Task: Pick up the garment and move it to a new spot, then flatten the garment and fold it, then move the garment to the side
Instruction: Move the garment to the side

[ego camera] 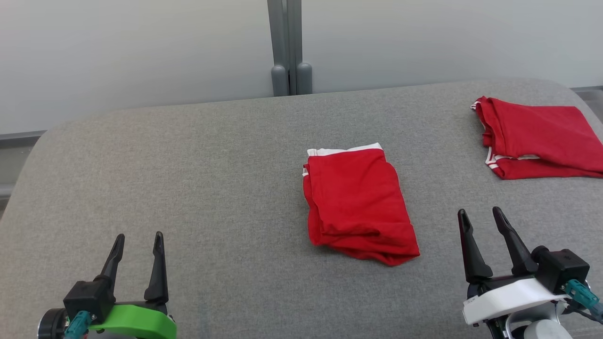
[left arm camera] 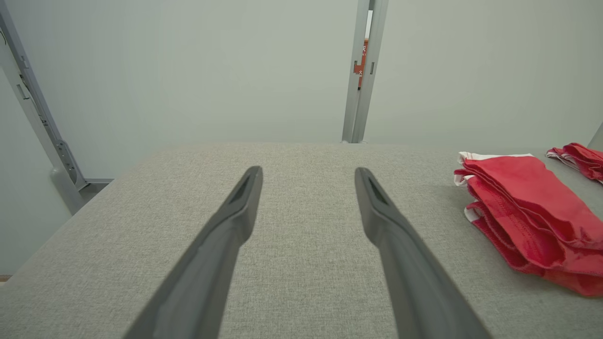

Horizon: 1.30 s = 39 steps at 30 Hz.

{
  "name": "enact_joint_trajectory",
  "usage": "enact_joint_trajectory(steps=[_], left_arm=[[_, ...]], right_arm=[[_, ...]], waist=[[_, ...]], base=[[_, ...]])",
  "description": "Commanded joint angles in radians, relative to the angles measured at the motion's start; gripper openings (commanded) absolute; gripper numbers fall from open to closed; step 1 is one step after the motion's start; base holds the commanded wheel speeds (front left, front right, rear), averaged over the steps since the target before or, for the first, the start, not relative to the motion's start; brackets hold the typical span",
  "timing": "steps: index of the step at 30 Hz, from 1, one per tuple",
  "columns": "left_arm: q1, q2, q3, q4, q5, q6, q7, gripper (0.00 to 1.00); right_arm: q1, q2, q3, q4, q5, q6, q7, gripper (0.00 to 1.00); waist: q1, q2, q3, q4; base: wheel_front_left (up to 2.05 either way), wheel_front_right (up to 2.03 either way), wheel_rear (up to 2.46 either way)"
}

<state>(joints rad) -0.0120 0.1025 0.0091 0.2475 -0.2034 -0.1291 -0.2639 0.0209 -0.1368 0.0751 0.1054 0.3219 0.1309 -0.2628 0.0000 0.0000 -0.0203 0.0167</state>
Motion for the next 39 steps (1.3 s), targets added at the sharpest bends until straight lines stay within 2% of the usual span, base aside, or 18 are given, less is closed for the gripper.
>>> enact_joint_trajectory(steps=[1, 39], left_arm=[[-0.006, 0.008, 0.002, 0.001, 0.0, -0.003, 0.0, 1.0], [0.0, 0.005, 0.007, 0.009, 0.011, -0.003, 0.0, 1.0]], right_arm=[[0.003, 0.002, 0.001, 0.003, -0.007, -0.001, -0.002, 1.0], [-0.007, 0.003, 0.015, 0.031, -0.009, -0.001, -0.002, 1.0]], waist=[[0.0, 0.0, -0.001, 0.002], [0.0, 0.0, -0.013, 0.001]], base=[[0.0, 0.0, 0.0], [0.0, 0.0, 0.0]])
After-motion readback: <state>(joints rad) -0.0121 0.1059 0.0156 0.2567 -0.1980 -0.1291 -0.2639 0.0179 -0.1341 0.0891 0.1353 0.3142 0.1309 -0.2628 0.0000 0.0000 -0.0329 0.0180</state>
